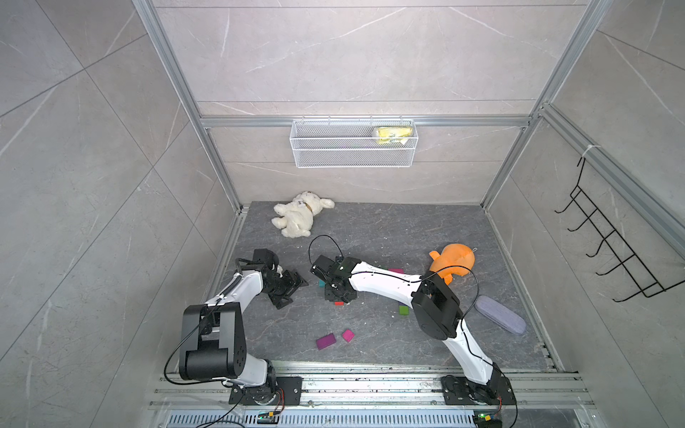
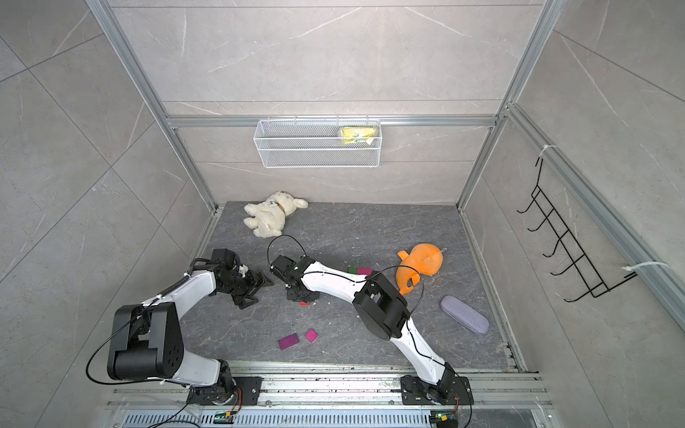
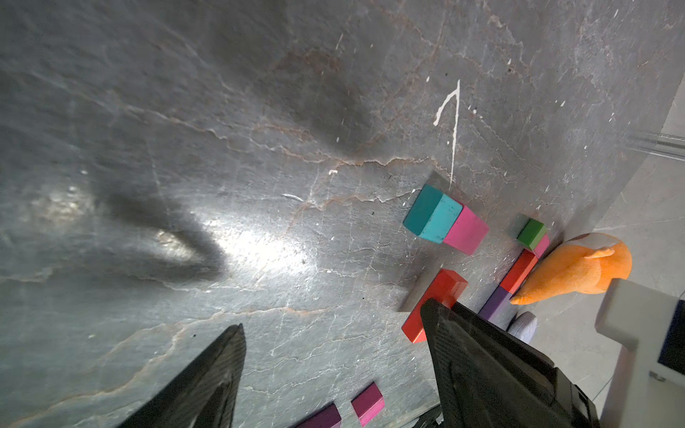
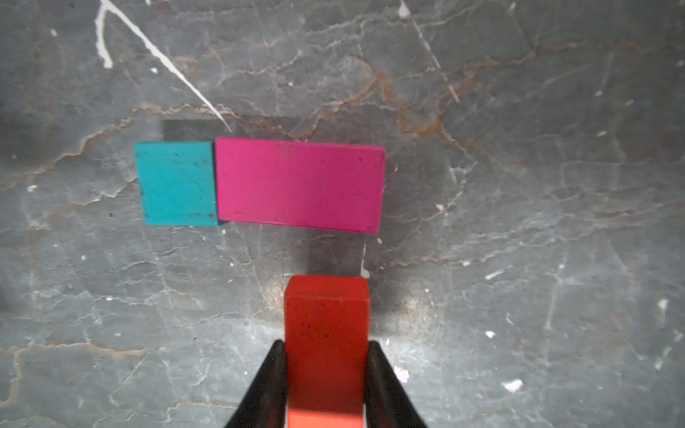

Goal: Assemble the number 7 with building blocks
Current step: Assemble the building block at the center of the board.

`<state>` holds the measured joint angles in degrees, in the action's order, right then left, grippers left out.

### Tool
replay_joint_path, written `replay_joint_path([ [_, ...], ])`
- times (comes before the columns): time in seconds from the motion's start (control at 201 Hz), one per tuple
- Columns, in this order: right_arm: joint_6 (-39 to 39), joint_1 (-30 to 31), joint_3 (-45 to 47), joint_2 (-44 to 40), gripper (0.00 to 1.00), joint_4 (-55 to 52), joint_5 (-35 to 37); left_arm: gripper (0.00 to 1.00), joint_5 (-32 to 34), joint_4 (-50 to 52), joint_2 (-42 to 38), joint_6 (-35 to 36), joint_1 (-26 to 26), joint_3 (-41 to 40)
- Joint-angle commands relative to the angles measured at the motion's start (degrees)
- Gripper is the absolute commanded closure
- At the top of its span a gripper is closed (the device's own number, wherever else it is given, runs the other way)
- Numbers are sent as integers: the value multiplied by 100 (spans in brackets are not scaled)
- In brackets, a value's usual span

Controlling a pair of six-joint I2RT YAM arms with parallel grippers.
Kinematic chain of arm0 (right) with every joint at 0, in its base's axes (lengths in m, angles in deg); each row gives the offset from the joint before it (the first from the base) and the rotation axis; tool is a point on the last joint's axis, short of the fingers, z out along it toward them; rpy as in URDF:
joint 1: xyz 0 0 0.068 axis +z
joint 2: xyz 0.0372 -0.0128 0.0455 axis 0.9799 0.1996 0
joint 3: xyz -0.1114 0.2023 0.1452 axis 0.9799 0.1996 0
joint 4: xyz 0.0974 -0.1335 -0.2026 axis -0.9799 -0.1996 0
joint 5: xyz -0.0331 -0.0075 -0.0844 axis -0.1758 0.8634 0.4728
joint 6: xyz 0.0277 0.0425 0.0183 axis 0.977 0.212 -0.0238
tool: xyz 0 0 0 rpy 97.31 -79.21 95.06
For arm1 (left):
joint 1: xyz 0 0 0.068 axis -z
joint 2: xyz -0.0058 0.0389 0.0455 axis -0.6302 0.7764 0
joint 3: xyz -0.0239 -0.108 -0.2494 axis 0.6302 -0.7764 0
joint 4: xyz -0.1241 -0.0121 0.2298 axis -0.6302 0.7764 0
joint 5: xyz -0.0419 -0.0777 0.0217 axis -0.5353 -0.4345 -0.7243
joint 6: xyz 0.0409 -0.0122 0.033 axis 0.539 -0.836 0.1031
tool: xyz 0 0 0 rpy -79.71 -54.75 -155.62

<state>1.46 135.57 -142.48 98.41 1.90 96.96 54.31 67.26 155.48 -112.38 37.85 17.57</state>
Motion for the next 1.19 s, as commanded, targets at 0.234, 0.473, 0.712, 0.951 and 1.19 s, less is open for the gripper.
replay_joint_path([
  [0.234,53,-98,-96,235,69,-147,10,15,8,-33,96,-5,29,146],
  [0.473,55,-78,-63,98,51,-124,56,15,42,-23,30,5,34,88],
  [0.712,73,3,87,-175,55,-58,134,17,151,31,-138,67,119,4],
  [0.951,125,5,145,-123,62,-62,81,18,194,34,-35,47,253,92],
  [1.19,75,-3,-140,44,67,-209,142,18,205,30,-27,29,271,92],
])
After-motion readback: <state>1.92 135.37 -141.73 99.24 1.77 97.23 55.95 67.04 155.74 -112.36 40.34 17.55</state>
